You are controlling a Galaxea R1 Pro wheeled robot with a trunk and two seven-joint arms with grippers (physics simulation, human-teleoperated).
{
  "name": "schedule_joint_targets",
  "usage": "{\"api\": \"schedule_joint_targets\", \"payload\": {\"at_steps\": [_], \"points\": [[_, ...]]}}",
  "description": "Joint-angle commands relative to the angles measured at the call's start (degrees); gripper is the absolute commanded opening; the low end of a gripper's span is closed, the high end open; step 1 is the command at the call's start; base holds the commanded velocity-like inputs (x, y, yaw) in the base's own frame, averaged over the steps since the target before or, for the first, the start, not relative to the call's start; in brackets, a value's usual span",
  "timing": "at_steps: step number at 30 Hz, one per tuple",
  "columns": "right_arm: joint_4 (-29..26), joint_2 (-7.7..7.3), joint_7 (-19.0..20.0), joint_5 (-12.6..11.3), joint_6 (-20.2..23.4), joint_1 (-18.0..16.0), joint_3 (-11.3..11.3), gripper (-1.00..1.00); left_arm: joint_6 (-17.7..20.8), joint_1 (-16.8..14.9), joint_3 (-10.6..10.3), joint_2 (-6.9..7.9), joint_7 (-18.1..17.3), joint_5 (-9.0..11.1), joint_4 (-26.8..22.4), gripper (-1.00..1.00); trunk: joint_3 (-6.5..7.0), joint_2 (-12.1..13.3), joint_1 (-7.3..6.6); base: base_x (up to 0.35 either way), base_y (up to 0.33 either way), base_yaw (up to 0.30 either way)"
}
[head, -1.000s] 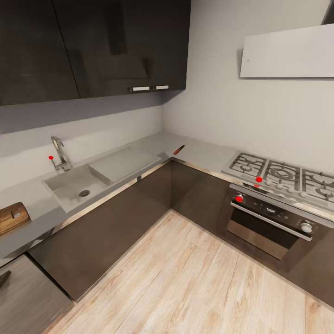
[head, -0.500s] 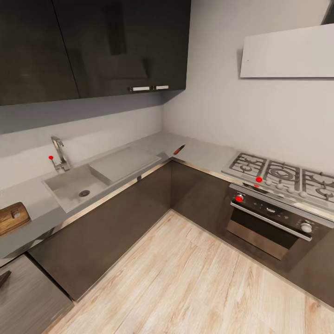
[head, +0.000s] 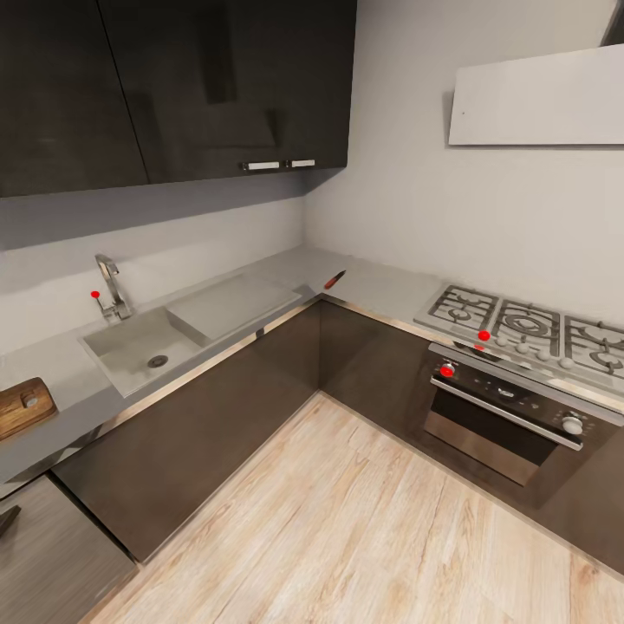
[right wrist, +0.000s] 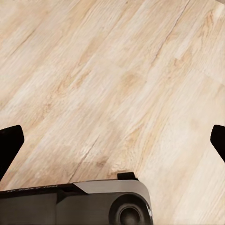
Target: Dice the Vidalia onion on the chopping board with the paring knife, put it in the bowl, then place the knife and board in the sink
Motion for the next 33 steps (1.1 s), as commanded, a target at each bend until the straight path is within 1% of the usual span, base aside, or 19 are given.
{"api": "schedule_joint_targets", "payload": {"at_steps": [1,19,22,24,25,26,30,31,32,33], "points": [[0.03,0.02,-0.41,0.62,-0.14,-0.03,-0.24,1.00,-0.03,0.01,0.01,0.01,-0.31,0.59,0.10,1.00,-0.10,-0.11,0.03,0.000,0.000,0.000],[-0.03,-0.17,-0.40,0.75,-0.17,-0.05,-0.24,1.00,-0.03,0.00,0.01,0.00,-0.31,0.59,0.77,1.00,-0.10,-0.11,0.03,0.000,0.000,0.000],[-2.17,-0.30,-1.23,0.84,0.09,-0.13,-0.50,1.00,-0.07,0.00,-0.04,0.00,-0.31,0.59,0.81,1.00,-0.10,-0.11,0.03,0.000,0.000,0.000],[-5.71,-0.25,-2.21,0.89,1.46,-0.16,-0.55,1.00,-0.09,0.00,-0.06,0.00,-0.32,0.59,0.82,1.00,-0.10,-0.11,0.03,0.000,0.000,0.000],[-9.00,-0.20,-3.11,0.92,3.73,-0.18,-0.56,1.00,-0.10,0.00,-0.07,0.00,-0.32,0.59,0.83,1.00,-0.10,-0.11,0.03,0.000,0.000,0.000],[-12.81,-0.17,-4.06,0.91,7.36,-0.20,-0.57,1.00,-0.11,0.01,-0.07,0.00,-0.35,0.59,0.83,1.00,-0.10,-0.11,0.03,0.000,0.000,0.000],[-30.99,-0.12,-6.12,0.82,28.30,-0.24,-0.51,1.00,-0.11,0.01,-0.08,0.00,-0.39,0.59,0.83,1.00,-0.10,-0.11,0.03,0.000,0.000,0.000],[-33.36,-0.10,-6.21,0.80,30.45,-0.25,-0.51,1.00,-0.11,0.01,-0.08,0.00,-0.39,0.57,0.83,1.00,-0.10,-0.11,0.03,0.000,0.000,0.000],[-37.93,-0.08,-6.35,0.77,34.11,-0.26,-0.47,1.00,-0.11,0.01,-0.08,0.00,-0.39,0.55,0.88,1.00,-0.10,-0.11,0.03,0.000,0.000,0.000],[-40.07,-0.07,-6.41,0.75,35.65,-0.28,-0.46,1.00,-0.11,0.01,-0.08,0.00,-0.39,0.54,0.91,1.00,-0.10,-0.11,0.03,0.000,0.000,0.000]]}}
